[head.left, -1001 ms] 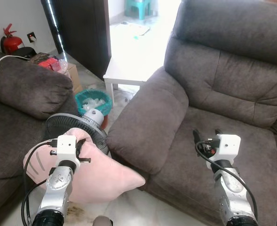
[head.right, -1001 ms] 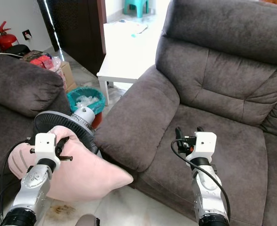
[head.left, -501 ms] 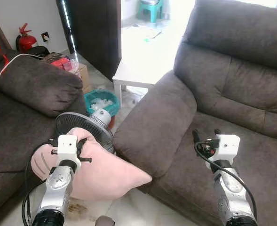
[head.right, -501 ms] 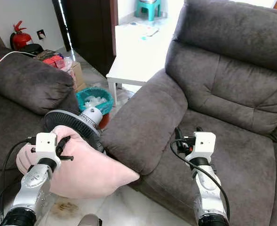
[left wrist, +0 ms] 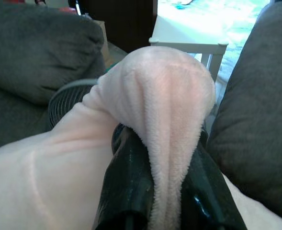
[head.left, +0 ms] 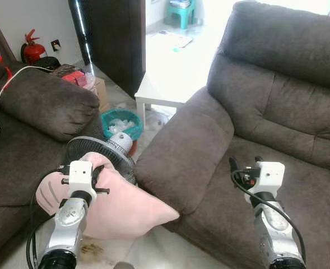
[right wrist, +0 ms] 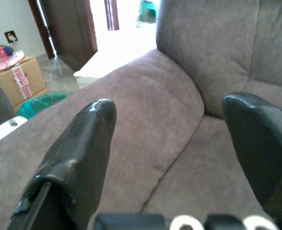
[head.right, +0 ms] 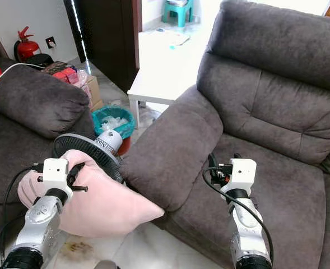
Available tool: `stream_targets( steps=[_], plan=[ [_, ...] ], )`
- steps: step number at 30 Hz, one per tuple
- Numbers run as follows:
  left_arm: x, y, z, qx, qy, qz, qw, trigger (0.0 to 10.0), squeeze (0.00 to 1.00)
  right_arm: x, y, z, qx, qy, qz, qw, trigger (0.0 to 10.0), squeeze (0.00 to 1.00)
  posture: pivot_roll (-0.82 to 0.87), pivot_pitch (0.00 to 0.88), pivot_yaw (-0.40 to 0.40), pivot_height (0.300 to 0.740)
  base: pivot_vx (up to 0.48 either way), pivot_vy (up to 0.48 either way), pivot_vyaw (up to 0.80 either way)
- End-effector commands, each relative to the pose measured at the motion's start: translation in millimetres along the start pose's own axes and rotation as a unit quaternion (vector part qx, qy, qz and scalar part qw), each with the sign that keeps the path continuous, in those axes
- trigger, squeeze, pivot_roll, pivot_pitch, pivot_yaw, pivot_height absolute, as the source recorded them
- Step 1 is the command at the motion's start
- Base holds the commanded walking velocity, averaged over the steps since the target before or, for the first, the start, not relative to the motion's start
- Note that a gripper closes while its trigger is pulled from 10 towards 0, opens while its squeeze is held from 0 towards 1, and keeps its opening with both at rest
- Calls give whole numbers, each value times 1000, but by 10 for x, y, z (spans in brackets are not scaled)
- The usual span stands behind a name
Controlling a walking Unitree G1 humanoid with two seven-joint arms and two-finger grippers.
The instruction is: Move the pillow to the sofa from floor
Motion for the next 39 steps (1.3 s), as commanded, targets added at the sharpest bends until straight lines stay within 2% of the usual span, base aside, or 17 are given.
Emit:
stream_targets(
  steps=[1, 20, 24, 39],
  plan=[
    [68, -24, 361, 0, -62, -7, 998, 10000, 0, 5, -26, -10, -4, 2, -5, 1000, 10000, 0, 161, 0, -42, 740, 0, 0, 0],
    [55, -98, 344, 3, -56, -27, 998, 10000, 0, 12, 12, -31, -1, 4, -3, 1000, 10000, 0, 171, 0, -37, 740, 0, 0, 0],
    [50, -143, 326, 2, -54, -32, 998, 10000, 0, 15, -47, -46, -6, 8, -15, 1000, 10000, 0, 169, 0, -36, 740, 0, 0, 0],
    [63, -282, 344, -7, -60, -45, 997, 10000, 0, 35, -38, -27, -3, 4, -16, 1000, 10000, 0, 163, 0, -41, 740, 0, 0, 0]
  ],
)
Point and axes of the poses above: a point about 5 cm out from each wrist's last joint towards the gripper, its own x axis pointing out of the wrist towards the gripper, its own z axis along the axis of the wrist's last joint, y = z × x, the point moved 6 cm from there along x, pointing out of the wrist towards the gripper, and after that the axes turned 7 degrees about -x, right-handed, at the moved point
